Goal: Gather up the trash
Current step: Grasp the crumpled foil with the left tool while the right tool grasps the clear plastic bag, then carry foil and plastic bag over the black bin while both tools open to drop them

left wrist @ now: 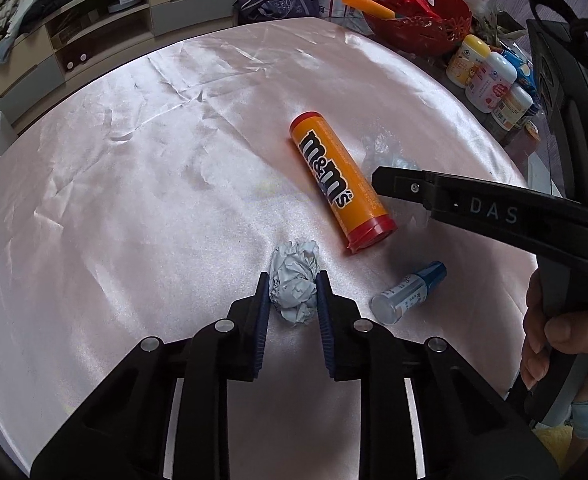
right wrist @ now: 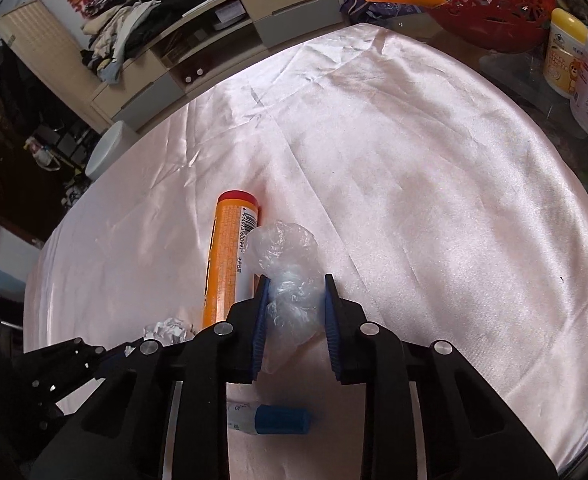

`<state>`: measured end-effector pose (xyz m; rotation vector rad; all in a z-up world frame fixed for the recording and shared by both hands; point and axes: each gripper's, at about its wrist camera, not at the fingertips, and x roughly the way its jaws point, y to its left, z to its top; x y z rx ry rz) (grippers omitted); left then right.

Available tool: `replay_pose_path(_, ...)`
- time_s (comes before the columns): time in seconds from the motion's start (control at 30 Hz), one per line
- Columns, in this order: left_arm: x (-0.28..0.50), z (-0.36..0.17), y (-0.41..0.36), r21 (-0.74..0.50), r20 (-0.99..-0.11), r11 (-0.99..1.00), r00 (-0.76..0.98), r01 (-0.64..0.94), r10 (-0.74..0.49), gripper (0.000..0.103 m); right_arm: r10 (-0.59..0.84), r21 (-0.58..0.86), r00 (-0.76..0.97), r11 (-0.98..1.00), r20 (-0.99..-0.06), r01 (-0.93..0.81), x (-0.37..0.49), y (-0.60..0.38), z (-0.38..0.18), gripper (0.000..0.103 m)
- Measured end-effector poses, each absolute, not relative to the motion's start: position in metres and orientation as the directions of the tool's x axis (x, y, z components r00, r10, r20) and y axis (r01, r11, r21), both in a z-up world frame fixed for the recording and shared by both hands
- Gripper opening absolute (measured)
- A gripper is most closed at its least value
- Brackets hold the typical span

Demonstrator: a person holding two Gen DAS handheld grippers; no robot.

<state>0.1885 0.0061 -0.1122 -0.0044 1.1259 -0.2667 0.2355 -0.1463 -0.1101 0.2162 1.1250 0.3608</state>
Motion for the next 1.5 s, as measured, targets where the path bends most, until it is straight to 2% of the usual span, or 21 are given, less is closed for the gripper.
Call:
replay_pose_path(0.27, 0.19, -0.113, 0.001, -0.109, -0.894, 0.969, 0.404, 0.222, -0.193, 0.016, 0.339, 0.307, 0.443, 0.941, -0.83, -0.144, 0.204, -0.188, -0.078, 0.025)
replay_pose_path(0.43, 0.174, -0.094, -0.006, -0.092, -0.882, 0.967, 0.432, 0.237, -0.189, 0.015, 0.29, 0.26, 0.481, 0.957, -0.827, -0.13, 0.172, -0.215, -0.052, 0.025)
replay_pose_path(0.67, 0.121, -0.045, -0.028, -0.097, -0.839, 0.955, 0.493, 0.282, -0.23, 0.015, 0.217, 0.21, 0.555, 0.975, -0.803, -0.077, 0.121, -0.261, -0.01, 0.025)
replay_pose_path(0.83, 0.07, -0.032, -0.047, -0.131, -0.817, 0.937, 0.5, 0.325, -0.288, 0.015, 0.191, 0.201, 0.583, 0.978, -0.79, -0.047, 0.077, -0.287, 0.001, 0.025)
replay_pose_path(1.13, 0.004, -0.059, -0.084, -0.167, -0.834, 0.909, 0.437, 0.382, -0.337, 0.015, 0.2, 0.252, 0.557, 0.968, -0.806, 0.017, 0.005, -0.312, -0.031, 0.025)
replay_pose_path(1.5, -0.04, -0.12, -0.121, -0.151, -0.87, 0.884, 0.364, 0.442, -0.331, 0.015, 0.216, 0.3, 0.478, 0.948, -0.852, 0.105, -0.035, -0.318, -0.107, 0.025)
